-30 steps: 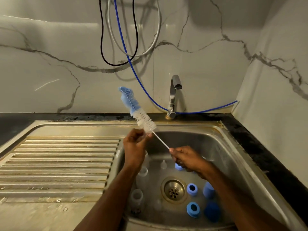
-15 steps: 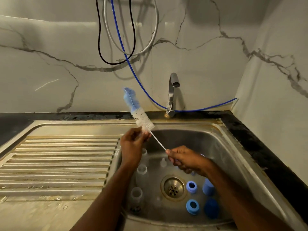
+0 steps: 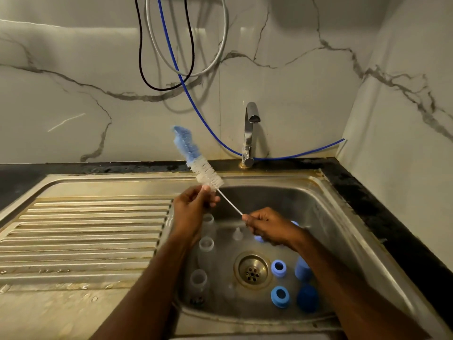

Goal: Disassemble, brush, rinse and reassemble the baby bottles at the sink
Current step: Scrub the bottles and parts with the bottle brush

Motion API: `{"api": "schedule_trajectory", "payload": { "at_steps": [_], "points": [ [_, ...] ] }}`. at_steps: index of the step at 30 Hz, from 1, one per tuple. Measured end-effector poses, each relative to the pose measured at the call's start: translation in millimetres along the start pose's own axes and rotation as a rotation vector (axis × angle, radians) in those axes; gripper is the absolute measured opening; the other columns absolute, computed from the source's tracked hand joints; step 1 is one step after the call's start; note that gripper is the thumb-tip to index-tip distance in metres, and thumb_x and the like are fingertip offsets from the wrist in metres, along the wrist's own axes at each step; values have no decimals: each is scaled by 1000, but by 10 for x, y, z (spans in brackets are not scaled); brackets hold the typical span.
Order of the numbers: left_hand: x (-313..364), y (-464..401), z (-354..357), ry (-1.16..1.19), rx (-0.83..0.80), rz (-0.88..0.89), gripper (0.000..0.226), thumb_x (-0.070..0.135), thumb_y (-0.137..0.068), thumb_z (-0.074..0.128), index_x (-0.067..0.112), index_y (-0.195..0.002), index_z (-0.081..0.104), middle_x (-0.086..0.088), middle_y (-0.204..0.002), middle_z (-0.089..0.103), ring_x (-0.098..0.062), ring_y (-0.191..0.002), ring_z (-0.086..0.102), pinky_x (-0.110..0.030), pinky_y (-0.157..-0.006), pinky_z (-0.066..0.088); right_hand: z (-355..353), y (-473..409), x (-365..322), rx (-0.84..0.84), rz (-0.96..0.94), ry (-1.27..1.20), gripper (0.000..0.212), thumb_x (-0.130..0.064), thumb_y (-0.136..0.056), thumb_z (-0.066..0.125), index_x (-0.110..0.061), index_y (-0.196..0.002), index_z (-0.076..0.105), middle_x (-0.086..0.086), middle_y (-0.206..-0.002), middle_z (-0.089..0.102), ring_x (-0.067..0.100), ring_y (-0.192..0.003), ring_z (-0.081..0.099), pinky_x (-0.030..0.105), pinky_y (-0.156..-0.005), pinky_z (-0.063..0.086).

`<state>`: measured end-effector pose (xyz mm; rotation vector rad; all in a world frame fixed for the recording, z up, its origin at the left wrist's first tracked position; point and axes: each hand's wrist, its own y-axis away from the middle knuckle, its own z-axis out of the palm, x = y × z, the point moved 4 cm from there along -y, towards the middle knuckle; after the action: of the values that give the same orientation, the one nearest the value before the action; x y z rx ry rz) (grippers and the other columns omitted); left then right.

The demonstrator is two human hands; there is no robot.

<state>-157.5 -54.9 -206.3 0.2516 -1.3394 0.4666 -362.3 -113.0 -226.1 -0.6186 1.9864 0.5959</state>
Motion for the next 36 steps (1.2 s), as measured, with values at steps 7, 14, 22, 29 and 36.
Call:
{"api": "schedule_trajectory", "payload": {
  "at_steps": [7,14,22,29,36],
  "points": [
    [206,31,-29,-621,202,579,15,20,-98,65,10,-106,72,5,-84,71,4,-69,66,-11,-67,52,111,43,-67,2,23,-102,42,-50,-100,51,-21,-71,62,-5,-56,47,10,-48,37,28,-46,30],
    [-65,6,-14,440,-44,-457,17,18,-103,53,6,-109,62,-8,-72,64,-8,-53,56,-17,-50,50,-157,14,-9,192,-159,250,42,-38,-101,55,-26,-61,57,-10,-54,52,2,-53,48,29,-62,45],
    [142,18,-59,-667,237,626,30,17,-90,76,13,-119,70,11,-100,68,13,-86,63,-4,-77,47,208,174,-134,-173,171,-308,43,-51,-100,50,-20,-72,57,-2,-60,39,10,-47,25,22,-42,17],
    [-87,40,30,540,-3,-410,22,26,-103,52,7,-96,61,-5,-74,58,-7,-54,50,-20,-51,48,-75,-29,-1,241,-209,236,43,-40,-101,56,-29,-59,54,-7,-55,50,6,-56,50,44,-66,51],
    [73,-29,-54,-549,170,416,15,24,-95,68,18,-109,69,8,-96,72,-2,-88,69,-19,-77,57,178,98,-30,-203,183,-310,40,-50,-102,48,-19,-79,58,-2,-60,40,11,-49,26,23,-44,20]
  ]
}}
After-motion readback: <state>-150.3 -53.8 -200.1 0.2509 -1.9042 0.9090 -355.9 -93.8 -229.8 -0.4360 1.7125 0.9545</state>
